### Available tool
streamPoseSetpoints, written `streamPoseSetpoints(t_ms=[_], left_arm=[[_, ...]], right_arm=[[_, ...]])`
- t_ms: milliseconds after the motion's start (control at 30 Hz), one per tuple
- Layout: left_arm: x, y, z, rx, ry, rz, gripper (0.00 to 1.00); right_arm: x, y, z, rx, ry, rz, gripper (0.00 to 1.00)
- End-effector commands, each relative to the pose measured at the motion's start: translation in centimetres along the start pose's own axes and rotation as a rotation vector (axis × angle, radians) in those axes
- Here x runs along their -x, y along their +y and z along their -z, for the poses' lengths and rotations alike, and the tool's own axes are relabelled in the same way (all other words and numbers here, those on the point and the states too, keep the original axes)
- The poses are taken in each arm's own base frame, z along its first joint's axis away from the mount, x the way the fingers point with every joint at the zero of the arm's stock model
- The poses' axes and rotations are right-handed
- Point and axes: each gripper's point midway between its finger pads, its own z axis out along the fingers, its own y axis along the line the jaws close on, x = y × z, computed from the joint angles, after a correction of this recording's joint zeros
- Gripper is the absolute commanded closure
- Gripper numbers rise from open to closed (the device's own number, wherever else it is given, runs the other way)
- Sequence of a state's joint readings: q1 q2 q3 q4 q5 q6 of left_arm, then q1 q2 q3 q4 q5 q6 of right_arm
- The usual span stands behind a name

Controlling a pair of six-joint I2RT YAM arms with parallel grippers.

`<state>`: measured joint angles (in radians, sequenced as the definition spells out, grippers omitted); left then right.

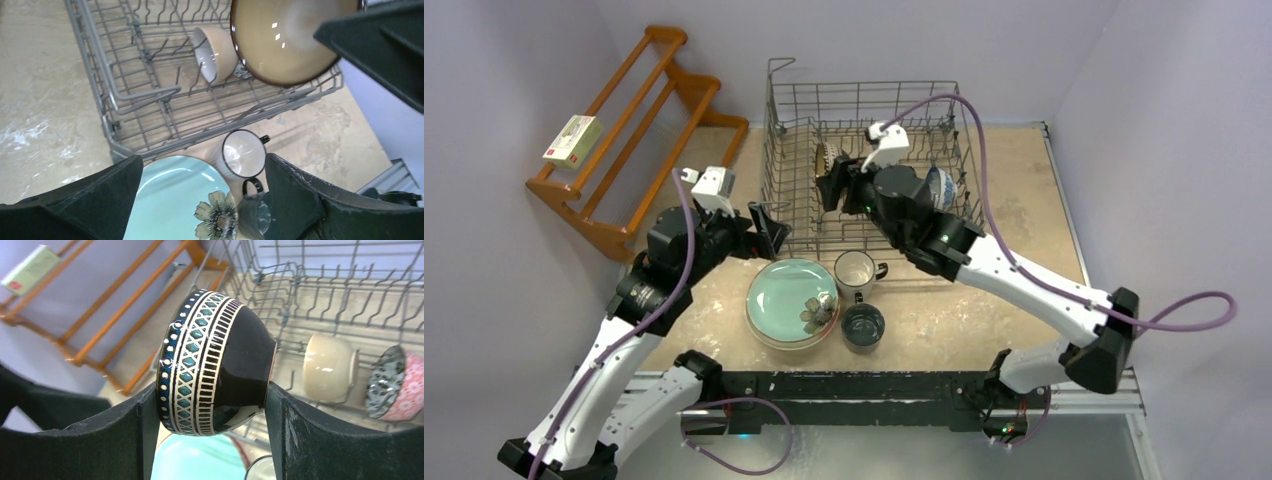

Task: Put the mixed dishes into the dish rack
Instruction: Pick up the bowl from the center of the board, then insert the bowl into the dish rack.

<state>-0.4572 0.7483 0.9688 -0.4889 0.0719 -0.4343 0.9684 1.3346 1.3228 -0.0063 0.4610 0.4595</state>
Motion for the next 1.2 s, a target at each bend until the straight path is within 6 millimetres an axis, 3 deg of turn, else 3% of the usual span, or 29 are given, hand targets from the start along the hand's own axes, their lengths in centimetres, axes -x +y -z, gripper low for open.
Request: streamPoseSetpoints(t_ms=[0, 267, 500, 700, 1167], left_arm=[[-1.3, 2.2, 0.1, 0.082, 0.007, -0.056, 0.10], [-3.1, 4.3, -0.3, 0.143, -0.004, -0.083, 0.10], [-3.2, 4.5, 0.1, 0.150, -0.009, -0.095, 0.10], [-3.4, 4.7, 0.3, 0.157, -0.009, -0.095, 0.10], [-3.5, 4.7, 0.2, 0.159, -0.006, -0.095, 0.10]], right_arm=[[4.6, -0.2, -1.7, -0.089, -0.112, 0.114, 1.00], [2.2, -2.4, -6.4, -0.219, -0.008, 0.262, 1.00], [0.5, -3.7, -10.0, -0.270, 0.058, 0.350, 1.00], [-2.3, -4.9, -13.0, -0.301, 0.140, 0.410, 1.00], [-7.4, -6.9, -16.1, -0.322, 0.261, 0.436, 1.00]])
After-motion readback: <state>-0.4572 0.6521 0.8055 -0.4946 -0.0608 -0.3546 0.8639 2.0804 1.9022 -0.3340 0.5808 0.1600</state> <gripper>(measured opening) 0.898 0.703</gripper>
